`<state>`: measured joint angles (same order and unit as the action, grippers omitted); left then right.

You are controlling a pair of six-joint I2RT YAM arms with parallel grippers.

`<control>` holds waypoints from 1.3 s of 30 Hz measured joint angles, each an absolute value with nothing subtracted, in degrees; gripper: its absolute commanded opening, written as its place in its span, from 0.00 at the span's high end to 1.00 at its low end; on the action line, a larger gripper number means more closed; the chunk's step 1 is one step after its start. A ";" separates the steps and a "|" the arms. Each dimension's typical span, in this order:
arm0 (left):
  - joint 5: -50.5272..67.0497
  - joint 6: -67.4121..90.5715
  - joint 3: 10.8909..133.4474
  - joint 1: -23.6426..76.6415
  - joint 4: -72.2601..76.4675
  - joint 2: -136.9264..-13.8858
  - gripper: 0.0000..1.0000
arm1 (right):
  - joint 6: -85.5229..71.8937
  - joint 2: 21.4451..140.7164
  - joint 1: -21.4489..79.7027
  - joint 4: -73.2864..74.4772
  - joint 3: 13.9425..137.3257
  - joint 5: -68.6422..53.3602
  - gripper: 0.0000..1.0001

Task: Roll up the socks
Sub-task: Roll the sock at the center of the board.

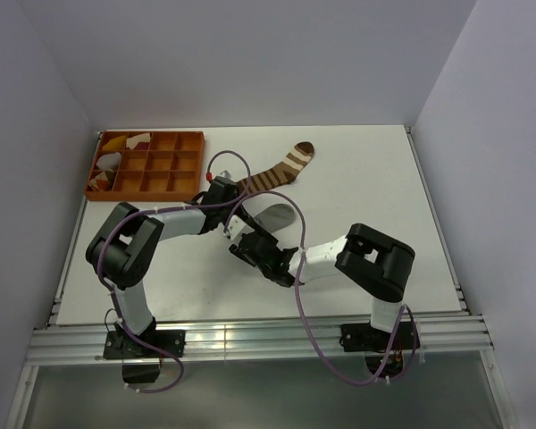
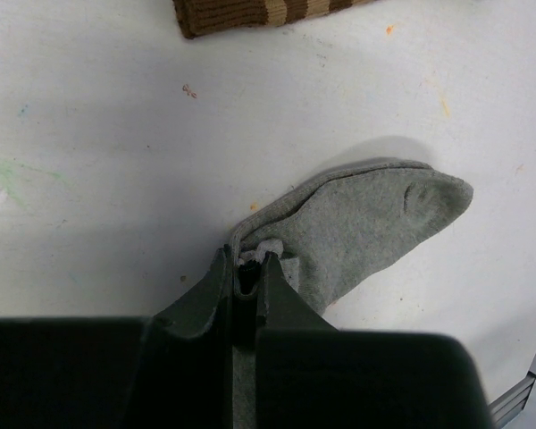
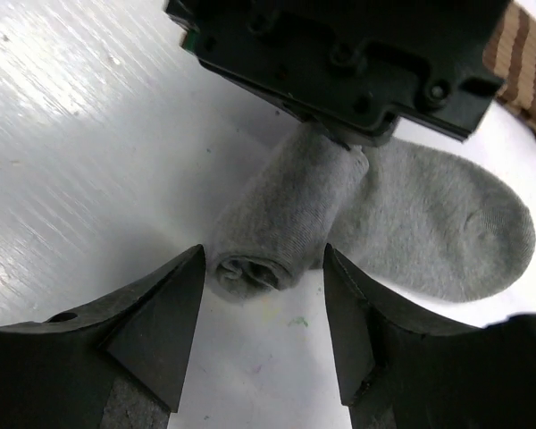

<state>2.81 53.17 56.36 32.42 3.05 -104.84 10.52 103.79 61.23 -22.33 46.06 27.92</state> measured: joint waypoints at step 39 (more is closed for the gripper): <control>3.66 57.98 45.65 29.54 6.63 -95.57 0.31 | -20.12 99.98 34.72 -24.93 42.94 -17.28 1.00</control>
